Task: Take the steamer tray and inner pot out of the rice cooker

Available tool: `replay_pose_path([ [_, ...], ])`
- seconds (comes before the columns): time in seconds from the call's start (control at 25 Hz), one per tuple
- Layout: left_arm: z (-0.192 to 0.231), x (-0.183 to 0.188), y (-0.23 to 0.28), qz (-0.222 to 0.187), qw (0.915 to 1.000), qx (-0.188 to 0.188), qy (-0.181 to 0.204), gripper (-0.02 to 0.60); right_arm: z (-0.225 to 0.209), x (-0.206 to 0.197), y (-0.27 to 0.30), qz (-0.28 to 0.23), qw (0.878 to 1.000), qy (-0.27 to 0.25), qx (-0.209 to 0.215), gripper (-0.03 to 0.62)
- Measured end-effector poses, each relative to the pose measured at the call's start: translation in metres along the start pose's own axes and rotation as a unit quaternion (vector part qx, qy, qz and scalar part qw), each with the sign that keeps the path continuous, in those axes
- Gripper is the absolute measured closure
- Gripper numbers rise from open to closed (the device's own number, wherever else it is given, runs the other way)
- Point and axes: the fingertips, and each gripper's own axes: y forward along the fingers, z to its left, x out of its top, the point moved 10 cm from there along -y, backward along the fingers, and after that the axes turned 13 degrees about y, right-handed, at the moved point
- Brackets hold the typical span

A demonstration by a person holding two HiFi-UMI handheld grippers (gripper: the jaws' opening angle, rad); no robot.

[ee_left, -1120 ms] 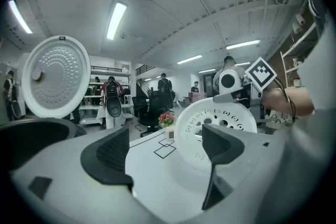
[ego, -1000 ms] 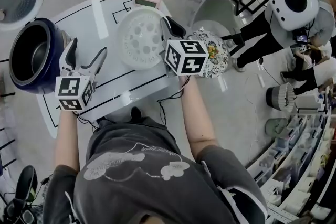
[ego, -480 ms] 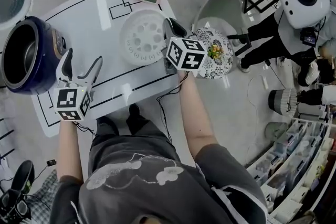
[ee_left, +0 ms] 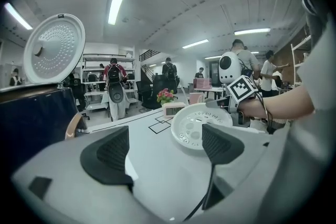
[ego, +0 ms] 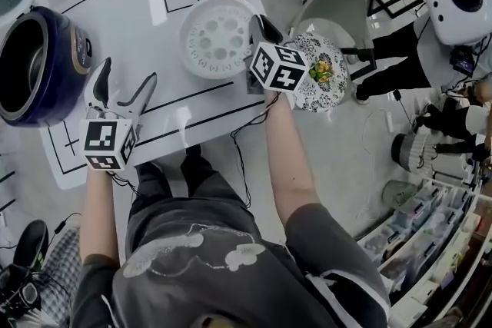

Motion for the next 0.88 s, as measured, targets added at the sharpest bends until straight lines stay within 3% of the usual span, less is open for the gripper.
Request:
replay_pose_path([
  [0.44,-0.011,-0.007,-0.003,0.010,0.9999,-0.005,-0.003,0.153,-0.022,-0.025,0.024,0.056,0.995,-0.045,-0.071,0.525],
  [0.88,-0.008,-0.011,-0.006,0.016,0.9998,0.002,-0.013,0.153,-0.027,-0.036,0.033,0.076,0.989,-0.100,-0.074,0.514],
])
